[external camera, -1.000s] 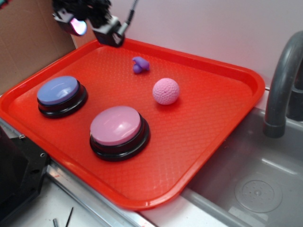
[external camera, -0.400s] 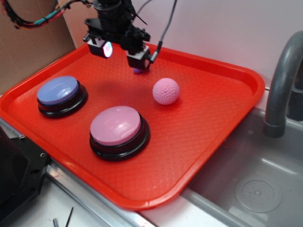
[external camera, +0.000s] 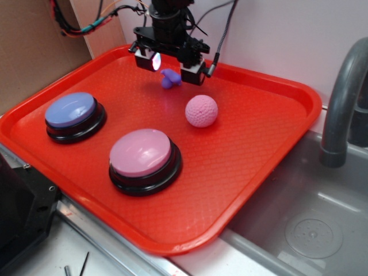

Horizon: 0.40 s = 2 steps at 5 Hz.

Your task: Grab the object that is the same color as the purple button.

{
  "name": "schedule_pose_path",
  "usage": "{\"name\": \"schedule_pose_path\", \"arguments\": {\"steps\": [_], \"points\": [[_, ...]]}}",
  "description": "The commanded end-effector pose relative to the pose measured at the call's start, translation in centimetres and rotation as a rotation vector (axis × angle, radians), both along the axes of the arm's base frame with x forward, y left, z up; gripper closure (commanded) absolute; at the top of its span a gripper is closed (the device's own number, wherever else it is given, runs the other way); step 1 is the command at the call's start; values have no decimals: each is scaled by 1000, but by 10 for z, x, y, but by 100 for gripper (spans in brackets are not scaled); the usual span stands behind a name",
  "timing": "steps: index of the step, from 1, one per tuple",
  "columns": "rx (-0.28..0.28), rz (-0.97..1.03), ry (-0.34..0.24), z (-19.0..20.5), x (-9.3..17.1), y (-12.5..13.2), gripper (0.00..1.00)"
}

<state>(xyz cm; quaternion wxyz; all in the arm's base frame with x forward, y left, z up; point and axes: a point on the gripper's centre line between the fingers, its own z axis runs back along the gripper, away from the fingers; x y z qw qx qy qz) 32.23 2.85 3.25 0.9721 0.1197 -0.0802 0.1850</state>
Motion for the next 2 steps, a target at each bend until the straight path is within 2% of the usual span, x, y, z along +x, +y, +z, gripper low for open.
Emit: {"name": "schedule_pose_path", "arguments": {"steps": [1, 2], "points": [[-26, 7, -25, 3, 17, 19, 0], [-25, 3, -11, 2, 10, 20, 0]]}}
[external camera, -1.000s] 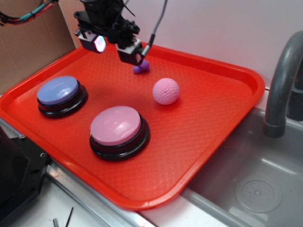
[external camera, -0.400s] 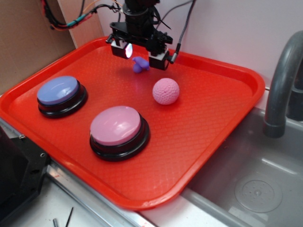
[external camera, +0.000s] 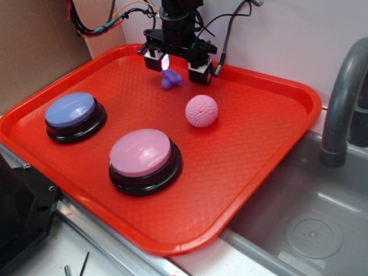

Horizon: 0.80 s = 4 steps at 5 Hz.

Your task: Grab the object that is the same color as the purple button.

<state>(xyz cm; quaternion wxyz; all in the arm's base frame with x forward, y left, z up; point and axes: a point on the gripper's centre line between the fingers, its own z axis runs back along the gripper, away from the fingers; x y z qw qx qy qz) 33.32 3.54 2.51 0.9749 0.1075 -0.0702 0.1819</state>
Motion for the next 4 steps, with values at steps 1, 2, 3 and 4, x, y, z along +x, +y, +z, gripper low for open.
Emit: {"name": "schedule_pose_path", "arguments": {"steps": [1, 2, 3, 4], "points": [[-8, 17, -23, 11, -10, 17, 0], [-48, -6, 7, 12, -14, 16, 22], [-56, -27, 20, 15, -19, 11, 100], [-49, -19, 19, 18, -21, 9, 100]]}}
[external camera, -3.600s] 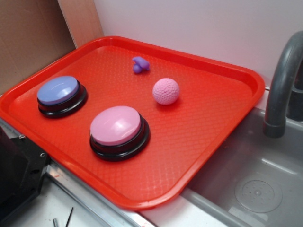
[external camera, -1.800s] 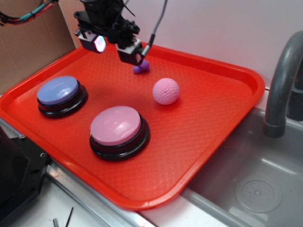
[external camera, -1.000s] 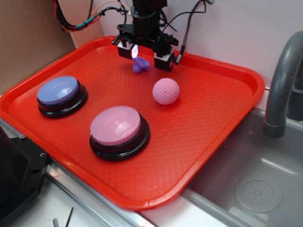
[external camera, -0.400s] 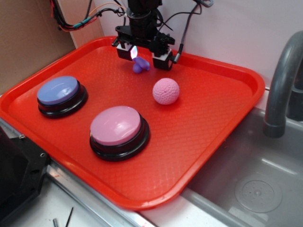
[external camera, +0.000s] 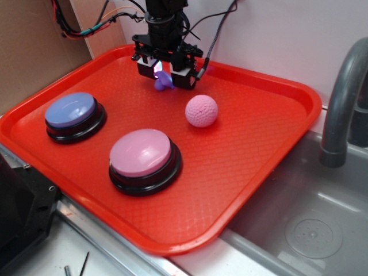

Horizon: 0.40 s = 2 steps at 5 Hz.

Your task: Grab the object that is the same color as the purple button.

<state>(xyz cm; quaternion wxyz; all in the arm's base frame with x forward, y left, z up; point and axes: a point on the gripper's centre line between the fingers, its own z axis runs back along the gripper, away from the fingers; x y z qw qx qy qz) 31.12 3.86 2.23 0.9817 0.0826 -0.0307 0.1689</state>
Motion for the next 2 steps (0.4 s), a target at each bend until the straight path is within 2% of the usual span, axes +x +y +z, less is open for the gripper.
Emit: {"name": "schedule_pose_path", "arguments": {"steps": [1, 2], "points": [[-3, -44, -15, 53, 5, -1, 100], [-24, -75, -66, 103, -3, -16, 100]]}}
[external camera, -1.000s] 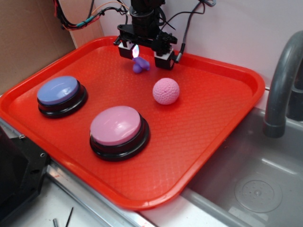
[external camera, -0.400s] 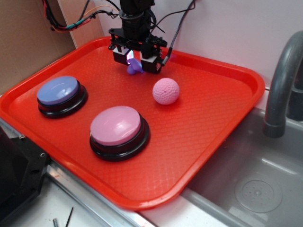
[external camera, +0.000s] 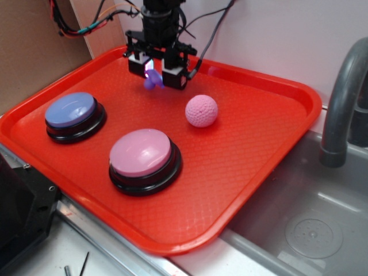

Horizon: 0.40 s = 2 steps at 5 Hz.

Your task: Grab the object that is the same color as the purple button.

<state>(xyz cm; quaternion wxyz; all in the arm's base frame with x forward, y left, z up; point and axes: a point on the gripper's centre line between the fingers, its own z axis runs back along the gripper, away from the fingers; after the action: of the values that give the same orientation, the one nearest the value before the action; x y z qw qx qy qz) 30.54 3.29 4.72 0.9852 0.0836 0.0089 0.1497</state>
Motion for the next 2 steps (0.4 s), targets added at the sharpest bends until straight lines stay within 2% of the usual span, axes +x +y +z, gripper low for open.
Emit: {"name": "schedule_pose_path", "arguments": {"steps": [1, 2], "points": [[-59, -89, -173, 129, -15, -15, 100], [-86, -102, -238, 171, -46, -17, 100]]}}
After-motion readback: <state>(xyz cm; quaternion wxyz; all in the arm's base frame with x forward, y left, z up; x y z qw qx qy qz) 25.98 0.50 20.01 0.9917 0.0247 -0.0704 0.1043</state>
